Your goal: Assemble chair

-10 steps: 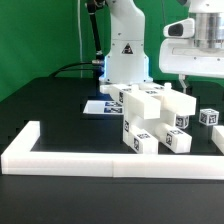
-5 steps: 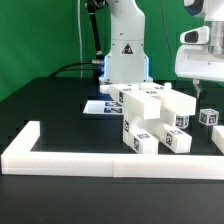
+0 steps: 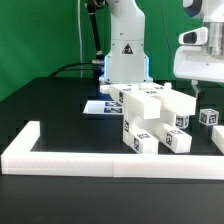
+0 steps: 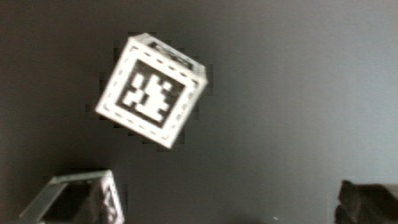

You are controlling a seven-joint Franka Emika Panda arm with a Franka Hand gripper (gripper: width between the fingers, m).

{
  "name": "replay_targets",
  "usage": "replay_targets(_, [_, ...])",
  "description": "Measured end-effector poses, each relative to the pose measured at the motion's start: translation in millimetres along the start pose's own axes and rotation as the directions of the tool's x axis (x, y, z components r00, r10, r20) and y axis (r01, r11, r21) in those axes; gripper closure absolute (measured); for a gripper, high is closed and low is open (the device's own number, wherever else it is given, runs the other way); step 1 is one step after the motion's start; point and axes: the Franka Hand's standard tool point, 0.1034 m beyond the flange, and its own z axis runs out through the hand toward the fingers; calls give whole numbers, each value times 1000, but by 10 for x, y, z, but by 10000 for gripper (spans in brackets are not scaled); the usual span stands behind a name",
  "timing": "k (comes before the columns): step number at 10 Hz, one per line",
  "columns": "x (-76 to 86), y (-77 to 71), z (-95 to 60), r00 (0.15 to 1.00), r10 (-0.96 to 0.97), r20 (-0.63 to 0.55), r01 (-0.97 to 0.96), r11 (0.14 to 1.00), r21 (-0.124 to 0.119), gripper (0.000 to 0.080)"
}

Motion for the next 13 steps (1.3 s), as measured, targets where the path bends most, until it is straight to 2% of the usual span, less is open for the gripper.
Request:
replay_targets(2, [-54, 71, 84, 1000, 0, -4, 0, 1000, -7, 151])
replay_targets(5, [-52, 135, 185, 1000, -8, -7, 8, 1000, -22, 151])
replay_targets(8, [-38, 159, 260, 1000, -10, -5, 10, 999, -36, 151])
replay_targets(11, [-111, 198, 364, 1000, -22, 0, 22, 998, -54, 151])
replay_targets(13, [-125, 192, 378, 1000, -27, 1, 27, 998, -57, 151])
